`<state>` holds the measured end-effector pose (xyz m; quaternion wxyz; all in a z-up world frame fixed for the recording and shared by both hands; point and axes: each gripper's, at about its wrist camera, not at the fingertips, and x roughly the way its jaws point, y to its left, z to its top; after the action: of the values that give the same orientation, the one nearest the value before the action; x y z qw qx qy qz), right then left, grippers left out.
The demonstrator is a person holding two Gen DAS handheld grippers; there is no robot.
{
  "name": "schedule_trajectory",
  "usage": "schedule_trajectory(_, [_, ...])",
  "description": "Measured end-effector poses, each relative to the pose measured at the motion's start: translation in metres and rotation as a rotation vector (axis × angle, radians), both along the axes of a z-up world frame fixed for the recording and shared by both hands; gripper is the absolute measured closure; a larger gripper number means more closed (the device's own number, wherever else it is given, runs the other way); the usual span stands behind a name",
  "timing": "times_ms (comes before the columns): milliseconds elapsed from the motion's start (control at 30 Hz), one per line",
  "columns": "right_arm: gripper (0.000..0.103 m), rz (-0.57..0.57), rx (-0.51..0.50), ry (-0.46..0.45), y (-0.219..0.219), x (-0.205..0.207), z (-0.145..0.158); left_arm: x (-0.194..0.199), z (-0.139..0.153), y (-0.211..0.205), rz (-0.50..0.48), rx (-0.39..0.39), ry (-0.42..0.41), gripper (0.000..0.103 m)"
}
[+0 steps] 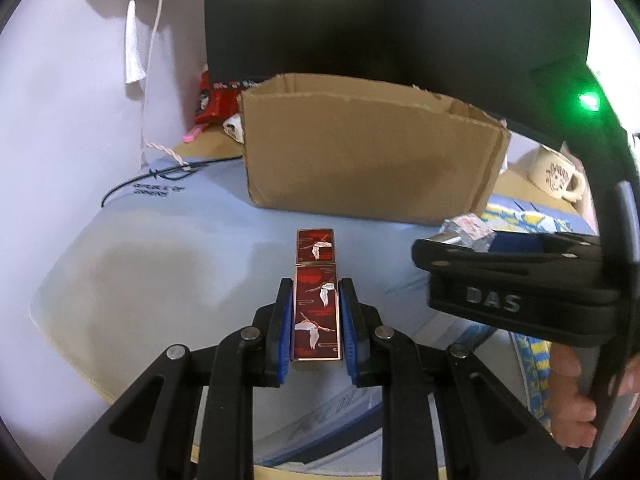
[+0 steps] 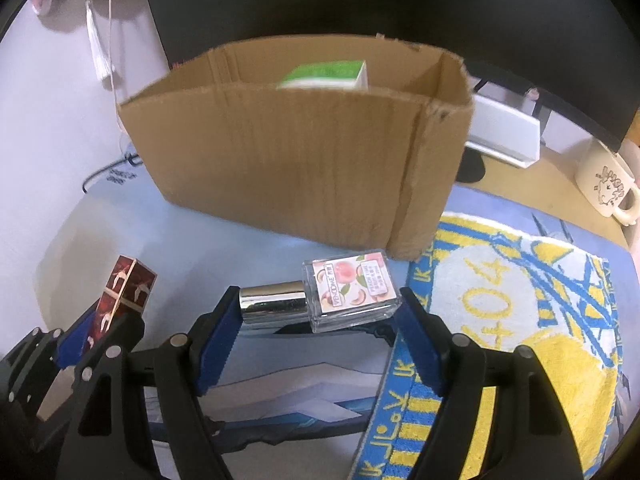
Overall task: Organize objects
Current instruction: 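Lift the red box with the left gripper while the right gripper carries the perfume bottle over the cardboard box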
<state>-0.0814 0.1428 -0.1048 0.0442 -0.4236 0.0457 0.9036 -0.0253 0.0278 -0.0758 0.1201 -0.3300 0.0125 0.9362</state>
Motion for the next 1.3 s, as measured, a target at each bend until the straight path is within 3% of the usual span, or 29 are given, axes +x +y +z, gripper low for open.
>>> schedule_trajectory(400, [0.022, 0.016, 0.018, 0.049, -0.001, 0.01, 0.013, -0.004, 0.01, -0.013, 0.007, 0.056, 0.031, 0.083])
schedule_trajectory(733, [0.022, 0.03, 0.025, 0.058, -0.002, 0.019, 0.019, -0.005, 0.016, -0.008, 0.007, 0.039, 0.066, 0.083])
schedule_trajectory(933, [0.022, 0.036, 0.024, 0.107, -0.001, 0.027, 0.03, -0.007, 0.025, -0.014, 0.044, 0.086, 0.06, 0.083])
schedule_trajectory(1067, [0.022, 0.025, -0.004, 0.113, 0.004, 0.029, 0.035, -0.007, 0.029, -0.013, 0.054, 0.063, 0.076, 0.083])
schedule_trajectory(1300, [0.022, 0.046, -0.017, 0.182, 0.007, 0.043, 0.059, -0.006, 0.046, -0.015, 0.058, 0.09, 0.119, 0.083])
